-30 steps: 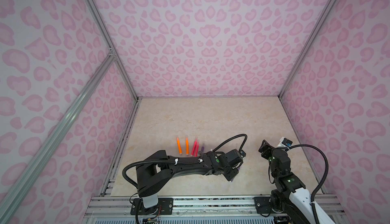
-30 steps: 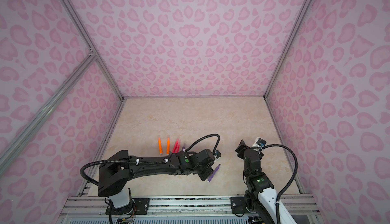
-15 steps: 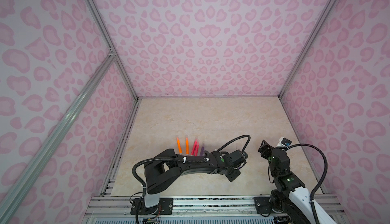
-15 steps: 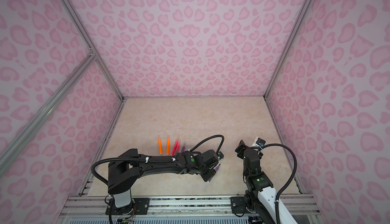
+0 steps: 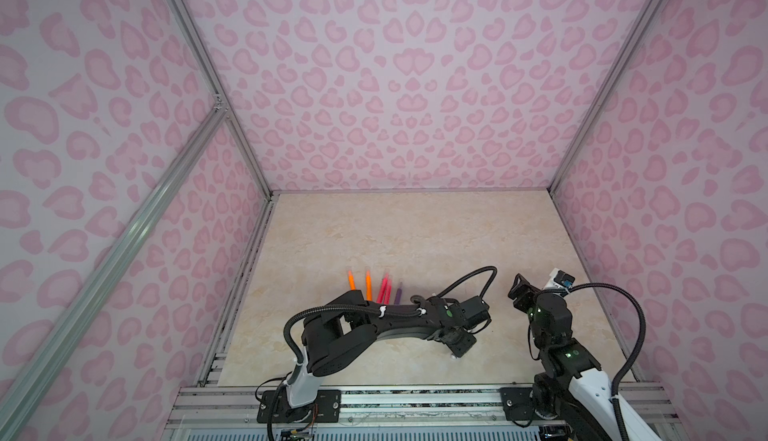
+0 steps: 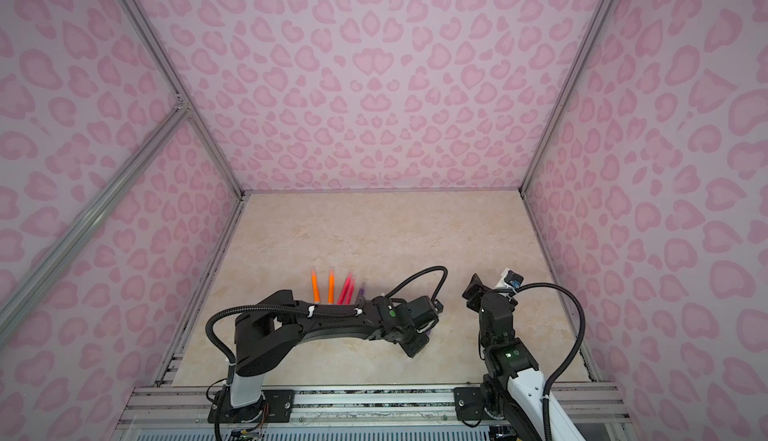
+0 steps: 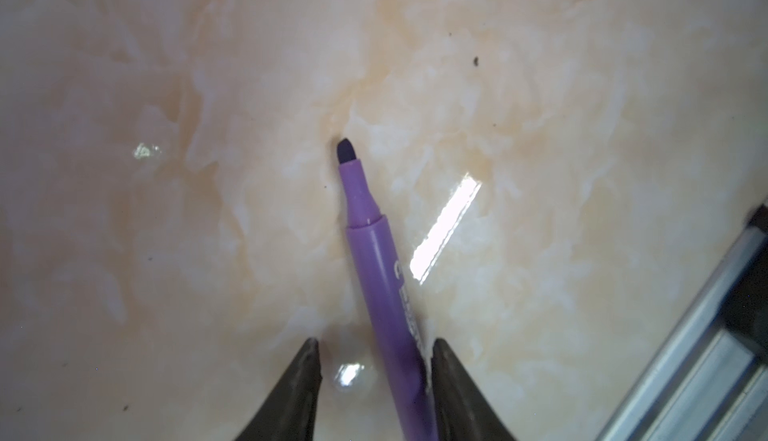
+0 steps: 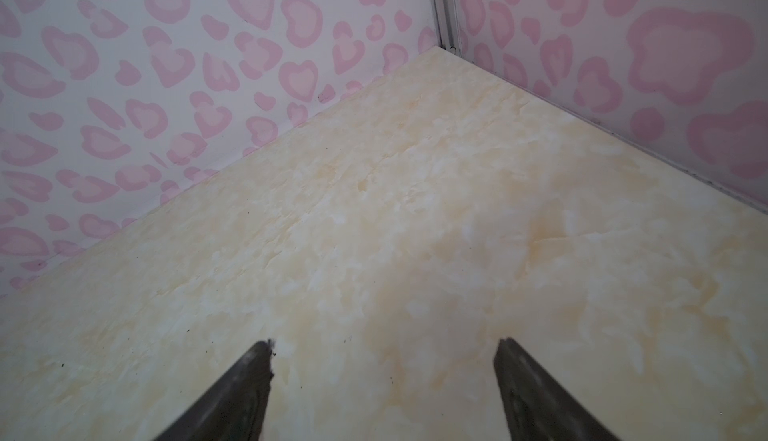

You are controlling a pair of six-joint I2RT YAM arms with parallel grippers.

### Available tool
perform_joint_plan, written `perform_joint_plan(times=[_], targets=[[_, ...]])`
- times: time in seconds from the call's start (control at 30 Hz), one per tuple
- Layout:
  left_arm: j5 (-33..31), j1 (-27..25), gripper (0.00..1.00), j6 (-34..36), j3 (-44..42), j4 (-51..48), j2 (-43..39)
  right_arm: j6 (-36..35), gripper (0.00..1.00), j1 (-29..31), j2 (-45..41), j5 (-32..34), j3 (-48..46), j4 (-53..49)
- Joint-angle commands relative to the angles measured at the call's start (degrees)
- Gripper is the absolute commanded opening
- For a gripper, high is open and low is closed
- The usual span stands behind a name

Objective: Insert the pens into the pen caps
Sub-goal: 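Move the open left gripper over the uncapped purple marker on the table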

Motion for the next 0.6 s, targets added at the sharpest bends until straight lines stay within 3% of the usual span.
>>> perform_joint_plan(times=[0.0, 0.4, 0.57], targets=[[0.0, 0.2, 0.46, -0.4, 1.1, -0.6, 0.9, -0.3, 0.85, 0.0, -0.4, 0.0, -0.6, 0.5], [0.2, 0.1, 0.47, -1.0, 4.0, -2.4, 4.2, -0.1, 0.85, 0.0, -1.5, -0.3, -1.0, 0.3], [0.2, 0.2, 0.39, -1.1, 5.1, -3.5, 5.7, -0.1, 0.85, 0.0, -1.9, -0.4, -1.1, 0.2]])
